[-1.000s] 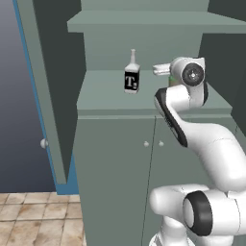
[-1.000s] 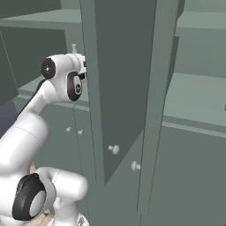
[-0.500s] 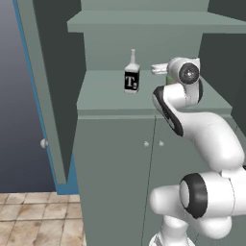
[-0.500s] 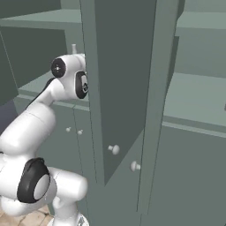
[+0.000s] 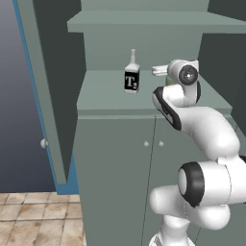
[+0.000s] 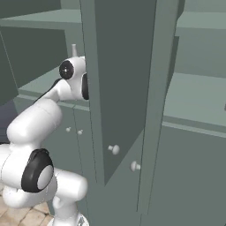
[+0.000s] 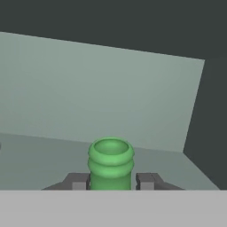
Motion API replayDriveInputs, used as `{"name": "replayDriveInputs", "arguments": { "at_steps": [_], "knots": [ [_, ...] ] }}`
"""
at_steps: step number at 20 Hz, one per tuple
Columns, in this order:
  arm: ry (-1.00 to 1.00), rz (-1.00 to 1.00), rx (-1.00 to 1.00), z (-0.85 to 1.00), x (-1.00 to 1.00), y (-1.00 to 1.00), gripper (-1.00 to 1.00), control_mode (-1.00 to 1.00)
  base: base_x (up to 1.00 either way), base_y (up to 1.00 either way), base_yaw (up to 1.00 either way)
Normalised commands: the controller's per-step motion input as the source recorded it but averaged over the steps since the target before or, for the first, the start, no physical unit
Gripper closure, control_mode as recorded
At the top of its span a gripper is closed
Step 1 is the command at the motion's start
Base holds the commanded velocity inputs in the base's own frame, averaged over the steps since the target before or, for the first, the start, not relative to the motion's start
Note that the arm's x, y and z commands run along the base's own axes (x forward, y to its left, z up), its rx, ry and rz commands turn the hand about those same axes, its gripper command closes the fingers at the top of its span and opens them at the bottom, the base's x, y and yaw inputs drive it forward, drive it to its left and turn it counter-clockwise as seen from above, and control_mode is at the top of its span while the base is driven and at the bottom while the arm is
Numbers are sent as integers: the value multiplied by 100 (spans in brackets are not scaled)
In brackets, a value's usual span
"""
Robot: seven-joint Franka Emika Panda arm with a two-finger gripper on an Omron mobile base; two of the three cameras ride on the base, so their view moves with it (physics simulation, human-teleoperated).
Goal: Sort all alcoholic drinks to one cabinet, and non-alcoholic drinks to the other.
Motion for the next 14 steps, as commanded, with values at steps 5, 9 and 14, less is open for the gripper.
{"name": "replayDriveInputs", "arguments": {
  "at_steps": [5,9,14],
  "knots": [
    [0,0,0,-9,29,-10,100,-100,0,0,0],
    [0,0,1,-9,35,-9,100,-100,0,0,0],
    [0,0,0,-15,30,-4,100,-100,0,0,0]
  ]
}}
